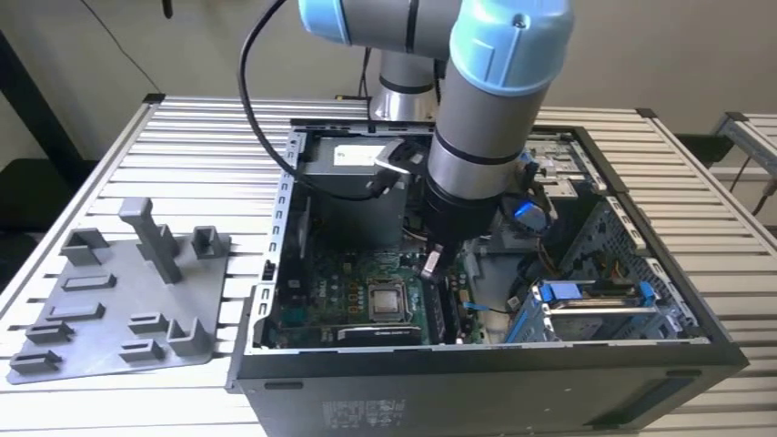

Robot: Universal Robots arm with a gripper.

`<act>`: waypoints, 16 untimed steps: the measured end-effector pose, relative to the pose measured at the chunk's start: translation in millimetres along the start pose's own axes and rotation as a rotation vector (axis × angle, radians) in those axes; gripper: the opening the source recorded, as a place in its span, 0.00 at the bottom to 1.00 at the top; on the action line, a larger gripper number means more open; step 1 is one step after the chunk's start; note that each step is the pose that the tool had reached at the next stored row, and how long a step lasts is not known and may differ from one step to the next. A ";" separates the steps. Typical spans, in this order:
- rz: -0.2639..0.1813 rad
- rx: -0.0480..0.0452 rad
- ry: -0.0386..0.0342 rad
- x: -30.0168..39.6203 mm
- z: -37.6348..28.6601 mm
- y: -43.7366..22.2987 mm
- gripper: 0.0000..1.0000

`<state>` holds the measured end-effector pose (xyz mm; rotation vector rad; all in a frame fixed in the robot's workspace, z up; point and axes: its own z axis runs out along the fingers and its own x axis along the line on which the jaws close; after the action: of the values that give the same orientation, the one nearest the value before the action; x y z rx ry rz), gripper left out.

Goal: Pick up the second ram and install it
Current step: 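Press down the second ram until it locks into place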

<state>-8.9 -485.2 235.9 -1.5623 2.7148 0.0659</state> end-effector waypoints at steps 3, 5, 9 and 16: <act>-0.054 -0.0014 0.0016 0.1 0.3 0.1 0.11; -0.091 0.0005 0.0013 0.0 0.4 0.0 0.11; -0.158 0.0124 -0.0043 0.0 0.7 0.0 0.11; -0.286 0.0089 -0.0014 0.1 1.5 0.0 0.11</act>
<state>-9.0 -485.2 234.3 -1.9258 2.4560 0.0521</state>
